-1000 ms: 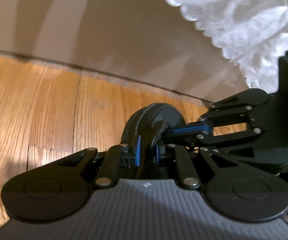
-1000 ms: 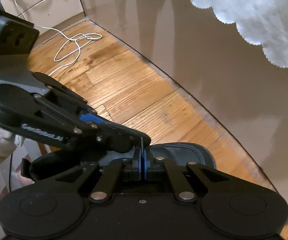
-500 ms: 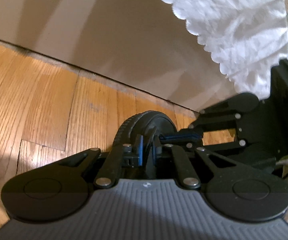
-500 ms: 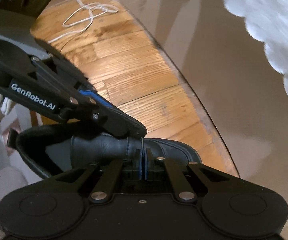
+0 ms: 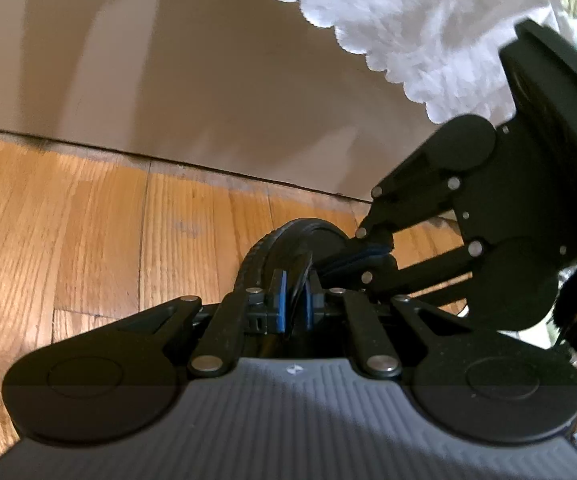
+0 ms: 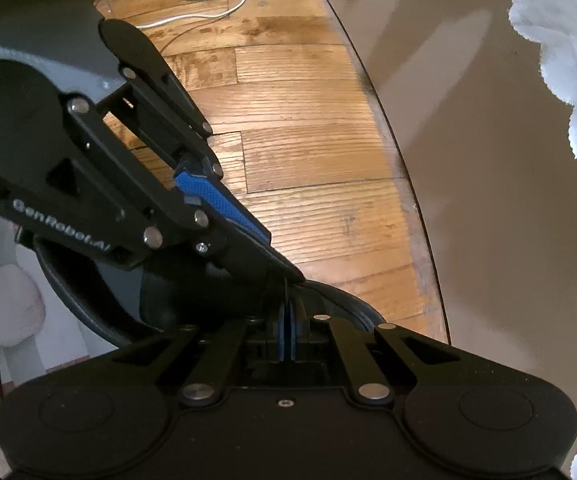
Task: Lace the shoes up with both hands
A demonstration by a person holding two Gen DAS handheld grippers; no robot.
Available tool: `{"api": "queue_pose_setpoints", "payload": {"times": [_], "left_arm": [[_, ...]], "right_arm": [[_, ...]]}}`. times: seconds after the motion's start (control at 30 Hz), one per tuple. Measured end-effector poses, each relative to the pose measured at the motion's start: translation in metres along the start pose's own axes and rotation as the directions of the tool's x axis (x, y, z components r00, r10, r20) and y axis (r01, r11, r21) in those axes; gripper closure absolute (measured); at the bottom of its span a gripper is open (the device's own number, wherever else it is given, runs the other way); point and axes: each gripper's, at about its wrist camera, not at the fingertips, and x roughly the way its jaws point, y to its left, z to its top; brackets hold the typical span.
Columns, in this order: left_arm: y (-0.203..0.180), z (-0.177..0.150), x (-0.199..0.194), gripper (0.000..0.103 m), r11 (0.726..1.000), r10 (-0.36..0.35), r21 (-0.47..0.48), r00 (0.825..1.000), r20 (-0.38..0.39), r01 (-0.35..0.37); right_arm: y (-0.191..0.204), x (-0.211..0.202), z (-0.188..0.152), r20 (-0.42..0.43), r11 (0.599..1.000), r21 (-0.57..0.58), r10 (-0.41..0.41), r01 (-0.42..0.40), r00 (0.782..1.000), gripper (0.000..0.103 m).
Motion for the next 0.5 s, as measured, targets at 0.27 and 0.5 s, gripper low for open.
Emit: {"api": "queue_pose_setpoints", "payload": {"times": [0.27,0.5], "left_arm": [[-0.012,-0.003,-0.002,0.095,0.994,0.031,0.102,0.999,0.012,-0.032],[-0.024,-0.006,-0.004,0.095,0.968,0.067,0.240,0.998,0.016,-0.069]], "right_arm": [[-0.013,-0.005,-0.013,0.115,0.988,0.140,0.056,-0.072,0.992,0.098],[-0.008,-0.005,-0.023,0.234,0.971,0.220,0.045,-0.098,0.971,0.098]]}}
